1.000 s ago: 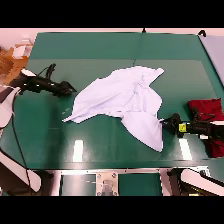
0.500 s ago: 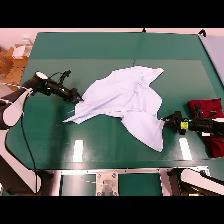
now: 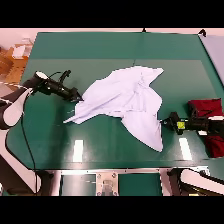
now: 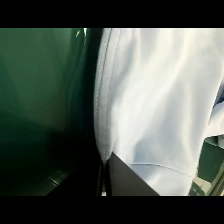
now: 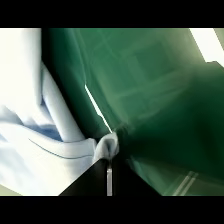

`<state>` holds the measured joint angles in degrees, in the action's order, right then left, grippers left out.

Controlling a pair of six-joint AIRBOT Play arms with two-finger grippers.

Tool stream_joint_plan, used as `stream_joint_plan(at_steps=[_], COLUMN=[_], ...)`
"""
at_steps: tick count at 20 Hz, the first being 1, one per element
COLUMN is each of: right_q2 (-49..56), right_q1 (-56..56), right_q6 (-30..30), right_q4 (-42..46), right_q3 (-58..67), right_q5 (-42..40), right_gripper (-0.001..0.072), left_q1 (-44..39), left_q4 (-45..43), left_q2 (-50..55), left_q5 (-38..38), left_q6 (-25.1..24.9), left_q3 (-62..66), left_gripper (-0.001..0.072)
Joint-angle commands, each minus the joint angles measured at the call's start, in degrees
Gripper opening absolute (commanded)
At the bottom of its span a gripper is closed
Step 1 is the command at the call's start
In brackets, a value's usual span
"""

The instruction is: Fold the shirts.

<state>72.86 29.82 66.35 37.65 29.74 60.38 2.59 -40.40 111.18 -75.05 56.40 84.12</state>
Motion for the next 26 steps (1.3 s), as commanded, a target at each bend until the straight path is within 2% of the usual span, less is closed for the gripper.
stream_joint_plan(at_steps=[1,4,7,11,13,17,21,23,26], right_q2=[0.00,-2.97,-9.90,-17.53,-20.87,-27.58,-30.75,-30.36,-29.88], right_q1=[-1.01,-1.01,-0.98,-0.96,-0.26,1.49,1.51,1.51,1.27], right_q6=[-1.03,-0.26,4.52,9.33,11.15,11.50,13.84,14.27,13.49], right_q4=[-4.72,-9.29,-13.73,-15.61,-15.39,-12.02,-2.75,-0.42,-0.17], right_q3=[4.48,17.62,36.04,64.30,74.97,83.65,83.45,80.61,68.85], right_q5=[4.61,14.58,16.50,9.84,3.10,-7.17,-5.73,-3.48,-2.03], right_gripper=[0.0015,0.0015,0.0015,0.0015,0.0015,0.0015,0.0015,0.0015,0.0015], left_q1=[0.46,3.26,9.31,19.54,23.50,26.36,26.34,26.34,26.34], left_q4=[2.08,2.43,10.12,33.35,39.10,37.83,28.72,21.70,12.20], left_q2=[-1.16,-7.82,-17.44,-32.17,-39.47,-50.12,-58.23,-59.14,-57.46], left_q5=[-6.75,-8.50,-8.41,-2.34,2.60,11.13,19.71,18.34,10.43], left_q6=[1.81,5.27,8.35,9.57,9.53,7.37,7.48,11.30,18.62], left_q3=[4.26,10.29,16.22,22.56,25.44,30.77,31.69,31.54,30.80], left_gripper=[0.0022,0.0022,0.0022,0.0022,0.0023,0.0023,0.0023,0.0023,0.0023])
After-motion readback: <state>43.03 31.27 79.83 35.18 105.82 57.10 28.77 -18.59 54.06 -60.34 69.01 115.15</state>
